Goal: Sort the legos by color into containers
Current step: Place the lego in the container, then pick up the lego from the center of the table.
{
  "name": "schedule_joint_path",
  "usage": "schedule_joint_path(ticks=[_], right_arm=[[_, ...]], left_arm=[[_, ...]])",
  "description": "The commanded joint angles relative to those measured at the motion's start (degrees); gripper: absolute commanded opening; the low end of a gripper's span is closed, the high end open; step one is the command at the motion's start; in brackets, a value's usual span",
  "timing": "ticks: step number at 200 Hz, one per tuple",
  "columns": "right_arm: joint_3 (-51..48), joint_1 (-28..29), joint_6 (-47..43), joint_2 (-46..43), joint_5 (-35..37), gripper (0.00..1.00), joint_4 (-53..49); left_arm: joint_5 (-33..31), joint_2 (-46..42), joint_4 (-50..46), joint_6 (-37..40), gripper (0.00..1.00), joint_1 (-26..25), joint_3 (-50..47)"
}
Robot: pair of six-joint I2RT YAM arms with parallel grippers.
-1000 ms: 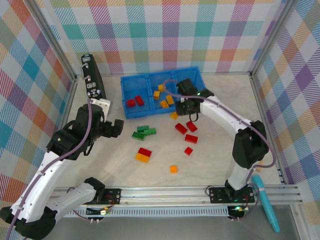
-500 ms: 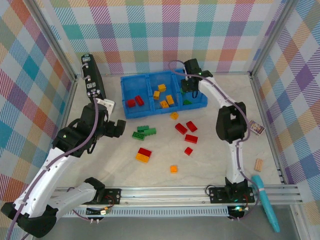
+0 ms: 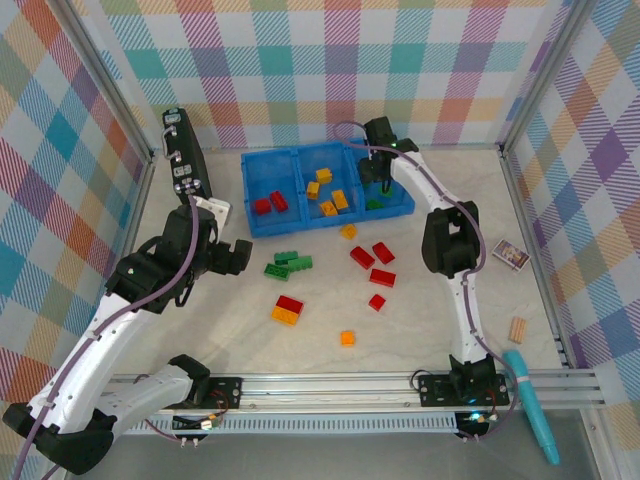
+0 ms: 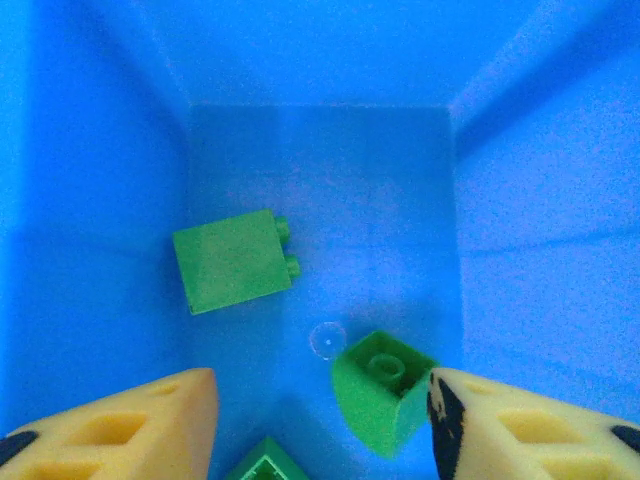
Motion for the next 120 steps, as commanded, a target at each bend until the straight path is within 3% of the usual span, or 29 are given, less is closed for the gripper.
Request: schedule_joint_path(ticks=[1,31,62,92,120], right_arm=[[-4.3,0.4,-3.6,-8.8,-3.6,0.63,-0.1],[-18.5,2.9,-16.9,-20.0,-4.3,0.67,9.8],[-30.9,5.1,-28.5,-30.4,-13.7,0.72,18.6],[-35.5,6.9,-44.9,-34.6,-36.1,0.84,12.5],[-37.1,12.7,-55.7,-34.2,-40.4,0.85,7.8]], left_arm=[[0.4,-0.4,-1.0,0.1,1.00,0.5,2.4],[0.8,-1.6,-2.4,-0.2,1.00,0.5,3.6],[0.1,-4.7,-4.2,-0.5,1.00,0.5,4.2],[-1.4,-8.0,-6.0,-0.7,1.00,0.5,4.2],[-1.9,-9.7,-7.5,-0.9,1.00,0.5,4.3]])
